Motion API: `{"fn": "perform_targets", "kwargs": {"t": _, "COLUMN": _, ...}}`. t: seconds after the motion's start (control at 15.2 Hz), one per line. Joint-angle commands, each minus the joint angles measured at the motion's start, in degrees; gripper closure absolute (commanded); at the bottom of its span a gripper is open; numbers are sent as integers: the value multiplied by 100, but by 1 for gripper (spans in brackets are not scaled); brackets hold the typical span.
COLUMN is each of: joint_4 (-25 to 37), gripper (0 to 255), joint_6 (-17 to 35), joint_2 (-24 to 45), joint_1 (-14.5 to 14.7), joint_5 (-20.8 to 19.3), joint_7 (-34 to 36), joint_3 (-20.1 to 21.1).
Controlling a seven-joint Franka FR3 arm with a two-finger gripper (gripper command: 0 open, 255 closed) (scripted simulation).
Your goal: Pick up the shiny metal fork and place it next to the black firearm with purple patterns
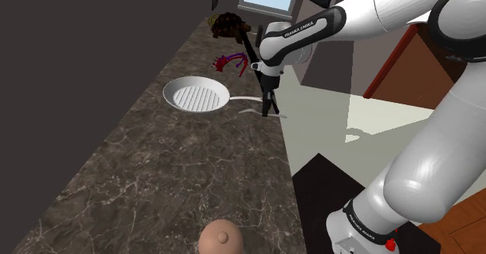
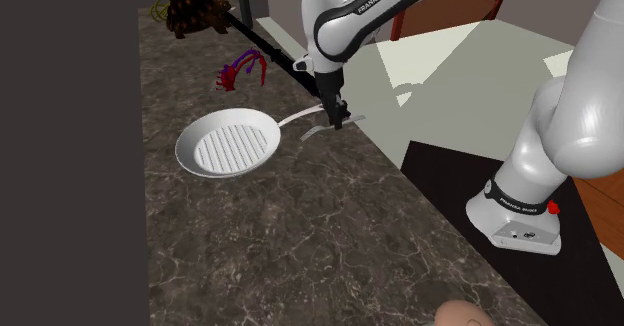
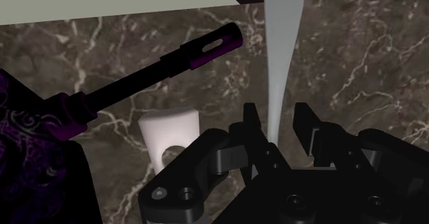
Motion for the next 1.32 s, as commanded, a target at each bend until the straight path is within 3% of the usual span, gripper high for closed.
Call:
{"fn": "perform_targets", "kwargs": {"t": 0.0, "joint_4": -1, "gripper": 255, "joint_6": 5, "joint_2": 2, "joint_1": 0, "joint_5": 0, "joint_7": -1, "joint_3": 0}}
{"fn": "perform_targets", "kwargs": {"t": 0.13, "joint_4": -1, "gripper": 255, "joint_6": 5, "joint_2": 2, "joint_1": 0, "joint_5": 0, "joint_7": -1, "joint_3": 0}}
{"fn": "perform_targets", "kwargs": {"t": 0.2, "joint_4": -1, "gripper": 0, "joint_6": 5, "joint_2": 2, "joint_1": 0, "joint_5": 0, "joint_7": -1, "joint_3": 0}}
{"fn": "perform_targets", "kwargs": {"t": 0.53, "joint_4": -1, "gripper": 0, "joint_6": 5, "joint_2": 2, "joint_1": 0, "joint_5": 0, "joint_7": -1, "joint_3": 0}}
{"fn": "perform_targets", "kwargs": {"t": 0.79, "joint_4": 525, "gripper": 0, "joint_6": -721, "joint_2": -199, "joint_1": -18, "joint_5": -51, "joint_7": 31, "joint_3": -22}}
{"fn": "perform_targets", "kwargs": {"t": 1.25, "joint_4": 525, "gripper": 0, "joint_6": -721, "joint_2": -199, "joint_1": -18, "joint_5": -51, "joint_7": 31, "joint_3": -22}}
